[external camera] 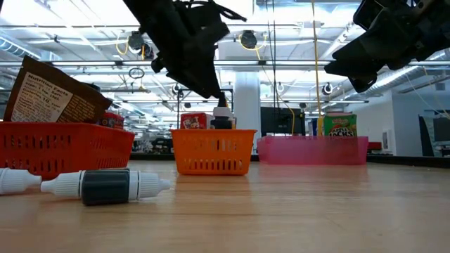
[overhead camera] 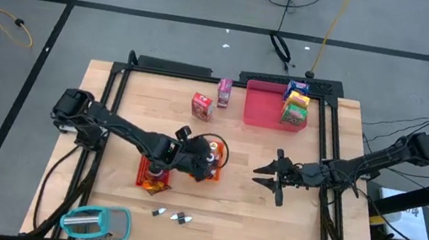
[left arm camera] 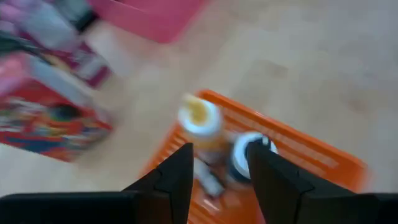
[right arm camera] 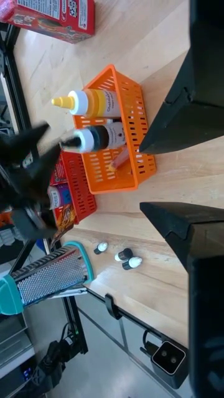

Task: Pick & Place Kitchen Items
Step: Put the small brown food coloring bottle into the orange bin

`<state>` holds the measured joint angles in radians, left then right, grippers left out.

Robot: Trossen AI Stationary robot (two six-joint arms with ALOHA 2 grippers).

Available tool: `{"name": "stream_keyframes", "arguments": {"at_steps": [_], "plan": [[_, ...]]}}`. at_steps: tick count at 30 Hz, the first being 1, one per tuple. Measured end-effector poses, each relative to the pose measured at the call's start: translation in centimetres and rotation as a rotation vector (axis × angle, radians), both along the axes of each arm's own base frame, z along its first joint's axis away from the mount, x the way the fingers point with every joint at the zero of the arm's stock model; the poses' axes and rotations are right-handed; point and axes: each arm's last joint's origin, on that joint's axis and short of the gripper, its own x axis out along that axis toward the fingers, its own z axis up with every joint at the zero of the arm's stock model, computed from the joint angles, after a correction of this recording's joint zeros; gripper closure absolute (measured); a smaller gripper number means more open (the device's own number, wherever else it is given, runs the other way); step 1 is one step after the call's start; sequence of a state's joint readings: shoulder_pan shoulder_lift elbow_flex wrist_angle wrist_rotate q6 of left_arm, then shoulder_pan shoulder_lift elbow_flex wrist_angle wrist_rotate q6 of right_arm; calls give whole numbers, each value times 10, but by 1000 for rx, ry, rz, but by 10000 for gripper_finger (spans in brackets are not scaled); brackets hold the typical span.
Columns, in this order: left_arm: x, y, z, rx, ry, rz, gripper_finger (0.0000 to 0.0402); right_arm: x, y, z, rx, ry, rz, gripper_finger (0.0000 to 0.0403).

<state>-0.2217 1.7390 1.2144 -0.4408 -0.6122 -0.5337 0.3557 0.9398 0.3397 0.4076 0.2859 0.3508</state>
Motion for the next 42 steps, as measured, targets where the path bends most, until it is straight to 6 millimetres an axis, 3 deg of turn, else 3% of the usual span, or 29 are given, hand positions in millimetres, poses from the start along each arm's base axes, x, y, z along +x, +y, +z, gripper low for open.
{"name": "stream_keyframes", "arguments": {"at_steps": [8, 25, 30, 36, 42], "plan": [[-11, -47, -1, -80, 34, -206, 248, 0, 0, 0, 0, 0, 0, 273], [-50, -132, -4, -198, 14, -367, 247, 0, 0, 0, 3, 1, -1, 273], [-60, -150, -17, -229, 28, -365, 247, 0, 0, 0, 3, 0, -1, 273], [-64, -160, -41, -236, 80, -350, 247, 0, 0, 1, 6, -8, -1, 273], [-64, -167, -51, -265, 88, -351, 247, 0, 0, 1, 7, -9, -1, 273]]}}
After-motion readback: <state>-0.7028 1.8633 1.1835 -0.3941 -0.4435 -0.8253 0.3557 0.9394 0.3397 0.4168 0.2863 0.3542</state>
